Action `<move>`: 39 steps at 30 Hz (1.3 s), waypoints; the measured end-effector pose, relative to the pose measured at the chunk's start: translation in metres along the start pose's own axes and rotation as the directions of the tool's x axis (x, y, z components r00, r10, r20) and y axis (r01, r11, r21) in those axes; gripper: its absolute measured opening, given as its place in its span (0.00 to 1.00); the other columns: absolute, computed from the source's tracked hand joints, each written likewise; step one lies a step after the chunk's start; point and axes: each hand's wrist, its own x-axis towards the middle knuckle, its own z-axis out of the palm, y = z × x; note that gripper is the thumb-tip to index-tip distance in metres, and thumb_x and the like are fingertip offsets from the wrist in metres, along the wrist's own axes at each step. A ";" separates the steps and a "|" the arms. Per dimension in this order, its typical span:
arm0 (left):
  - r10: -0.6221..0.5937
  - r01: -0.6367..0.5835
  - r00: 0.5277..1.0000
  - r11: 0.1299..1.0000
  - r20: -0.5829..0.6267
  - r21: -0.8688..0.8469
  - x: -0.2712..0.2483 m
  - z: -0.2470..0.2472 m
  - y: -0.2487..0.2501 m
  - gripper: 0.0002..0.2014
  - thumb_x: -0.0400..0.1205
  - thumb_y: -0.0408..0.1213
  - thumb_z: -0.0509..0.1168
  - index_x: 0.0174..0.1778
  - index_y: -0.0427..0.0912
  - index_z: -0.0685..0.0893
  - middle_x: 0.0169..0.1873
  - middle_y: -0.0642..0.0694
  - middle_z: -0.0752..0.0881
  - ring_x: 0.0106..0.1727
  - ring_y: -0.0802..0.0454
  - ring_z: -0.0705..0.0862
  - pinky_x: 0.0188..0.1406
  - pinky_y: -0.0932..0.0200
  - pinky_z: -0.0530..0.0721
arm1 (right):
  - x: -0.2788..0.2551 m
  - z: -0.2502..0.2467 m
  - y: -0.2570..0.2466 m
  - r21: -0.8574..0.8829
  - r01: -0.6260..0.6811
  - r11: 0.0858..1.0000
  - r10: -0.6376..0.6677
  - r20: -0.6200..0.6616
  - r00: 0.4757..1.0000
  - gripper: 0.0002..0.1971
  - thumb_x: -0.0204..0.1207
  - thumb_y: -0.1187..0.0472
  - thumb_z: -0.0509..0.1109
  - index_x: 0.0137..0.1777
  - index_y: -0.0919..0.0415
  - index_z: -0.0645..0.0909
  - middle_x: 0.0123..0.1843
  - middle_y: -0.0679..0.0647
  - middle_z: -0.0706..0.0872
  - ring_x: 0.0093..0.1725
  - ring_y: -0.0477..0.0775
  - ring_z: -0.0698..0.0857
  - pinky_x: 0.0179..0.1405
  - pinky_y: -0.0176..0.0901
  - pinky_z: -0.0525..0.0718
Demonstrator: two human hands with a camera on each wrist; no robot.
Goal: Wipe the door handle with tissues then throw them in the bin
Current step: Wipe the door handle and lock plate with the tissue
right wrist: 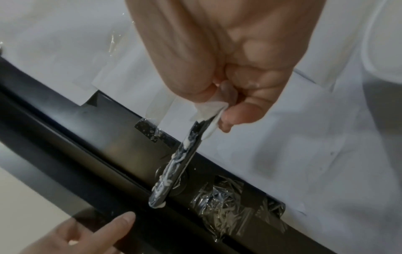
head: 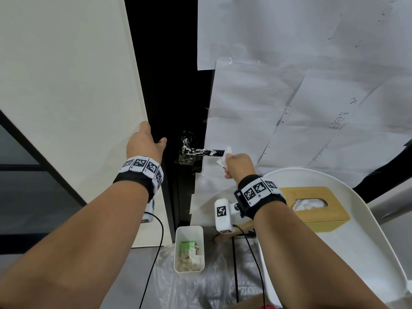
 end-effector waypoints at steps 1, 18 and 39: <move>-0.001 0.001 1.000 1.000 0.002 0.001 0.000 0.000 0.000 0.18 0.78 0.45 0.71 0.50 0.38 0.72 0.31 0.41 0.78 0.32 0.41 0.77 0.29 0.54 0.73 | -0.001 0.000 0.000 0.005 -0.011 1.000 0.011 0.019 1.000 0.16 0.83 0.58 0.58 0.47 0.71 0.82 0.28 0.57 0.81 0.21 0.52 0.77 0.23 0.37 0.77; -0.008 0.008 1.000 1.000 0.017 -0.004 0.000 0.000 0.000 0.18 0.78 0.45 0.71 0.51 0.38 0.72 0.32 0.41 0.80 0.32 0.42 0.77 0.29 0.54 0.72 | -0.010 -0.008 -0.002 -0.584 0.455 0.672 -0.583 -0.039 0.811 0.11 0.75 0.74 0.60 0.51 0.70 0.83 0.54 0.63 0.75 0.39 0.62 0.78 0.40 0.43 0.79; 0.001 -0.001 1.000 1.000 0.020 0.006 0.001 0.000 -0.002 0.18 0.78 0.45 0.71 0.51 0.38 0.71 0.28 0.44 0.76 0.28 0.45 0.74 0.26 0.56 0.70 | -0.008 -0.005 -0.011 -0.604 0.495 0.625 -0.638 -0.028 0.770 0.14 0.71 0.78 0.62 0.52 0.70 0.85 0.52 0.63 0.77 0.43 0.65 0.81 0.41 0.52 0.85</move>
